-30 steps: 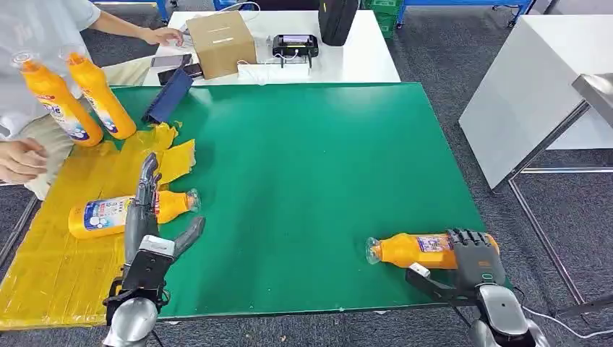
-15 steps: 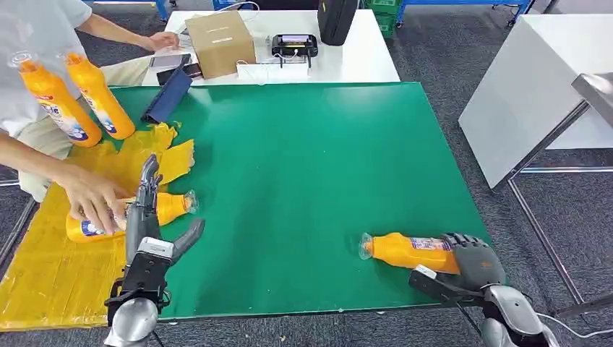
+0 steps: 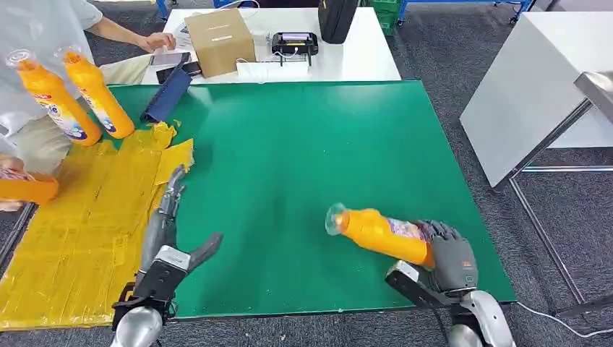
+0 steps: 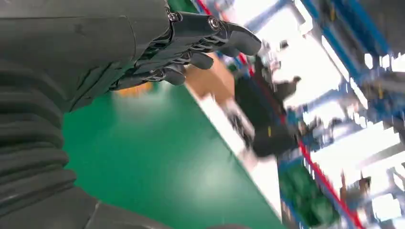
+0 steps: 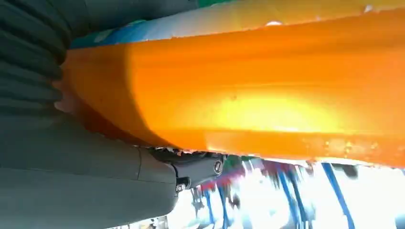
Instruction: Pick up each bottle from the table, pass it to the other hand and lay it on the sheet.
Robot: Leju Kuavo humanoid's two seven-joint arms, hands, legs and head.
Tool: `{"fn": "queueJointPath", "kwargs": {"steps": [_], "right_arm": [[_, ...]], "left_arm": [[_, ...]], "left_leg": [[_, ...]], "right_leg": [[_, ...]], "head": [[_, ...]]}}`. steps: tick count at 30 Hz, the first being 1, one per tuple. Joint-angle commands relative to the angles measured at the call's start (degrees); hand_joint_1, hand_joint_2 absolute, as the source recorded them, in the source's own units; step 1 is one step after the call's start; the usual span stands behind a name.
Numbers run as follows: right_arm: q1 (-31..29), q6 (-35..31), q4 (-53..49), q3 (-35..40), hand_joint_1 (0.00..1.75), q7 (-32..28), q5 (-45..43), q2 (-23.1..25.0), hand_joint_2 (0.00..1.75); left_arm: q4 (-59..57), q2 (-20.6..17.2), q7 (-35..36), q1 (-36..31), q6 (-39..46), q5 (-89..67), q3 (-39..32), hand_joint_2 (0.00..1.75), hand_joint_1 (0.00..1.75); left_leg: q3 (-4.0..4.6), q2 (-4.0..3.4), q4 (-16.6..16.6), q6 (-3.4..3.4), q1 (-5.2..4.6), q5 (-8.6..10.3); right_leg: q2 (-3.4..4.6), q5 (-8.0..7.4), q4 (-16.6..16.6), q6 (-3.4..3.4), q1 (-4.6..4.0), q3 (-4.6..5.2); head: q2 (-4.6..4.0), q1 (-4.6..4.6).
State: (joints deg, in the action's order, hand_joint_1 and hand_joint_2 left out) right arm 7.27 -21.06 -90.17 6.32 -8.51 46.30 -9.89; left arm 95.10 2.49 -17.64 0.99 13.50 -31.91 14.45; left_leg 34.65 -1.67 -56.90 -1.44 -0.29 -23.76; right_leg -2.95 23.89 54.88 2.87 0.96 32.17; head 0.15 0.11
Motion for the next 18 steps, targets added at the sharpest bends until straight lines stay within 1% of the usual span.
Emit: {"fn": "queueJointPath", "kwargs": {"steps": [1,4,8,9,10,12,13,14,16,18], "right_arm": [[-2.89,-4.30,-11.83,-0.64,1.75,-5.47,-15.40,12.68,1.75],[-4.82,-3.22,-8.44,0.83,1.75,-6.25,-18.39,13.55,1.75],[-5.35,-2.83,-7.29,1.50,1.75,-6.82,-19.65,13.85,1.75],[-6.57,2.40,-4.52,3.86,1.75,-10.28,-32.07,16.58,1.75],[-6.68,2.30,-3.86,4.38,1.75,-10.77,-32.13,16.82,1.75],[-7.06,1.99,-1.34,5.94,1.75,-11.20,-31.77,17.88,1.75],[-7.94,4.55,1.58,8.04,1.75,-9.99,-32.73,17.68,1.75],[-8.72,4.93,4.34,9.22,1.75,-9.91,-32.72,18.10,1.75],[-11.30,7.89,11.88,13.37,1.75,-9.15,-32.79,18.46,1.75],[-13.39,9.35,18.18,16.40,1.75,-8.96,-32.63,19.42,1.75]], "left_arm": [[-3.34,-2.50,0.79,-1.42,-4.71,1.16,9.72,1.75,0.00],[-4.47,-2.67,1.21,-2.19,-5.70,2.15,11.16,1.75,0.00],[-4.96,-2.74,1.36,-2.48,-5.99,2.59,11.57,1.75,0.00],[-6.64,-2.86,1.33,-3.90,-7.47,4.99,13.00,1.75,0.00],[-6.86,-2.88,1.26,-4.21,-7.67,5.27,13.28,1.75,0.00],[-7.01,-2.74,1.16,-4.79,-7.87,5.73,13.76,1.75,0.00],[-7.12,-2.80,1.07,-5.50,-8.64,6.96,14.22,1.75,0.00],[-7.24,-2.81,1.06,-6.03,-8.75,7.32,14.57,1.75,0.00],[-7.48,-2.59,0.90,-7.33,-9.03,8.94,15.26,1.75,0.00],[-7.68,-2.55,0.82,-8.47,-9.14,9.83,15.96,1.75,0.00]], "left_leg": [[-0.05,0.02,-0.03,0.10,0.03,-0.09],[-0.05,0.01,-0.01,0.09,0.04,-0.07],[-0.08,0.03,-0.03,0.11,0.06,-0.10],[0.03,-0.02,0.05,0.07,0.01,-0.02],[-0.03,0.03,0.02,0.14,0.07,-0.06],[0.02,0.04,0.06,0.10,0.02,-0.02],[-0.06,0.03,0.07,0.14,0.06,-0.05],[0.01,0.00,0.07,0.08,0.02,-0.02],[-0.18,-0.02,0.11,0.18,0.12,-0.08],[-0.06,-0.10,0.09,0.10,0.11,-0.03]], "right_leg": [[0.26,0.08,0.06,-0.12,0.00,-0.03],[0.29,0.06,0.01,-0.13,-0.01,-0.05],[0.34,0.08,0.02,-0.15,-0.02,-0.09],[0.25,0.00,-0.03,-0.10,0.02,0.02],[0.34,0.04,-0.01,-0.18,-0.02,-0.04],[0.22,0.02,-0.05,-0.13,0.00,-0.01],[0.31,0.04,-0.07,-0.18,-0.04,-0.08],[0.22,0.01,-0.07,-0.11,-0.02,-0.01],[0.46,0.03,-0.12,-0.23,-0.08,-0.18],[0.35,-0.03,-0.11,-0.13,-0.09,-0.06]], "head": [[0.00,0.00],[0.00,0.02],[0.00,0.02],[0.00,0.02],[0.00,0.04],[0.00,0.02],[0.00,0.04],[0.00,0.02],[0.00,0.02],[0.00,0.02]]}}
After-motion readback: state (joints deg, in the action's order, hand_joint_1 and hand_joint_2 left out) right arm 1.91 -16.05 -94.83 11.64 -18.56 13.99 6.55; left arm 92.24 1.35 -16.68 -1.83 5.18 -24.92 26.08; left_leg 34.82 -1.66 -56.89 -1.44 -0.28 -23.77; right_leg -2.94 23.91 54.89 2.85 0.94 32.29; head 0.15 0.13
